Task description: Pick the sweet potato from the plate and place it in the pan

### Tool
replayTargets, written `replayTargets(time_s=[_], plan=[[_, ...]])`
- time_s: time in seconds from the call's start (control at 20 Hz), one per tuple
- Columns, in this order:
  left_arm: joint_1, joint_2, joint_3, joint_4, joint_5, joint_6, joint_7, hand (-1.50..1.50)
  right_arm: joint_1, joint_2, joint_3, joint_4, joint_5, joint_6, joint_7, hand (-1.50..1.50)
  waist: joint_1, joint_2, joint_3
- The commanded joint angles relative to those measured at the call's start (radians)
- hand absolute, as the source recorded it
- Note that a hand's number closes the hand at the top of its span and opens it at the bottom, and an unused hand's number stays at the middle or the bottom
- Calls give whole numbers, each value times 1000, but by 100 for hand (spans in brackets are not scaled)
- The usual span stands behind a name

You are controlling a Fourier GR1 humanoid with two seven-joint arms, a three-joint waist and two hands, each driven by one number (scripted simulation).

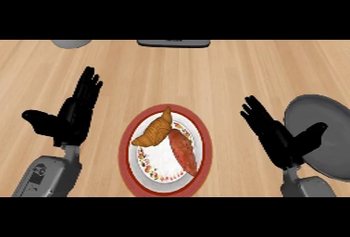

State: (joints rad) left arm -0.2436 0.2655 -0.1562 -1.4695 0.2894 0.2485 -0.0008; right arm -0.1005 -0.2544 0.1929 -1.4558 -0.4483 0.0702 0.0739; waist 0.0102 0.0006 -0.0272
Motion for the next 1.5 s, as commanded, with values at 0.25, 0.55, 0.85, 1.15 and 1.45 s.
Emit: replayTargets(time_s=[0.25,0.55,0.85,1.15,1.45], plan=[[4,-40,-132,48,32,-125,99,0,-445,-30,351,-156,317,230,-31,150,126,0,17],[67,-72,-174,12,59,-138,151,0,-563,14,394,-48,665,52,-344,-150,58,7,29],[88,-38,-122,9,82,-154,147,0,-691,-49,557,42,859,170,-327,-150,24,-4,25],[115,-16,-114,23,89,-185,131,0,-884,-87,781,19,1122,363,-49,-150,14,-22,20],[139,-2,-99,-23,91,-165,161,0,-919,88,927,-27,1168,660,252,-150,-5,-20,24]])
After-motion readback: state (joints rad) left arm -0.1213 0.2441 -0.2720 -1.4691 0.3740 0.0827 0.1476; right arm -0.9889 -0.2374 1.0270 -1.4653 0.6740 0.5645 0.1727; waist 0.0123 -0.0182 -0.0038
